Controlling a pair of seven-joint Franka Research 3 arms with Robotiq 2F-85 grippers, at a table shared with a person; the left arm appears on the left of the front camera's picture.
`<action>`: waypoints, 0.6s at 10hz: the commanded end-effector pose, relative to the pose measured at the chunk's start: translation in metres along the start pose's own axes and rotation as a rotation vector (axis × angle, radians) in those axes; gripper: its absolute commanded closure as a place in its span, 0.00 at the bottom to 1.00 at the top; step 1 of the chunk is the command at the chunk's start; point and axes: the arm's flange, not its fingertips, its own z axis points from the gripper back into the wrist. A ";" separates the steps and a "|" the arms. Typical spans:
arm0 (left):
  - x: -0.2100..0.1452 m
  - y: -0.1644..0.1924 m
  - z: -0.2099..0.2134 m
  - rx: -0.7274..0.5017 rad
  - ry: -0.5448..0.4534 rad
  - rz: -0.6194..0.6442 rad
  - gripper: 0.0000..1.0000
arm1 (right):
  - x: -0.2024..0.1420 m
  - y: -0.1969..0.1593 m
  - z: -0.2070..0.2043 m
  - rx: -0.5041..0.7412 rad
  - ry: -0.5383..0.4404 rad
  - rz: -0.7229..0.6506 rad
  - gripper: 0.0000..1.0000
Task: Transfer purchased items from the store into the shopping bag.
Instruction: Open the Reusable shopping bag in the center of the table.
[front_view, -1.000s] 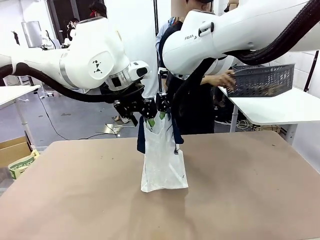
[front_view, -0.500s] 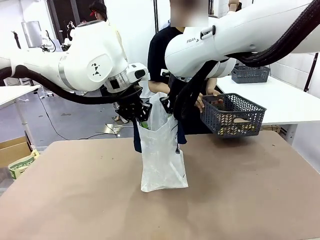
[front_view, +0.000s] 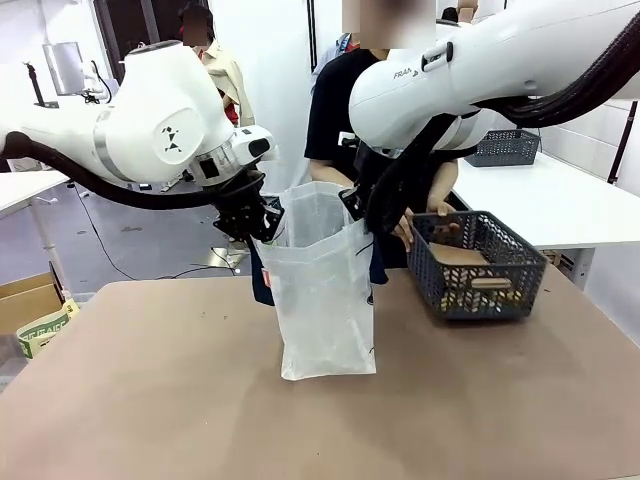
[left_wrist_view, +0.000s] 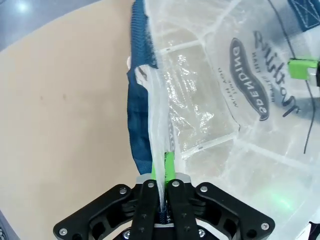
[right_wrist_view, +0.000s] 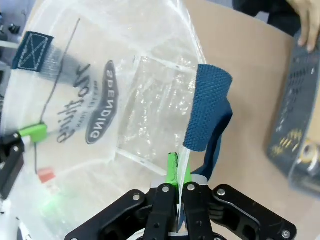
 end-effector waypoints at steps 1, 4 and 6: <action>-0.009 0.016 0.009 0.014 -0.032 0.021 1.00 | -0.009 -0.010 0.005 -0.021 -0.002 0.045 1.00; -0.003 0.026 0.016 0.121 0.004 -0.060 1.00 | -0.009 -0.018 0.011 -0.079 -0.026 0.077 1.00; -0.003 0.027 0.014 0.173 0.033 -0.110 1.00 | -0.011 -0.019 0.012 -0.130 -0.019 0.151 1.00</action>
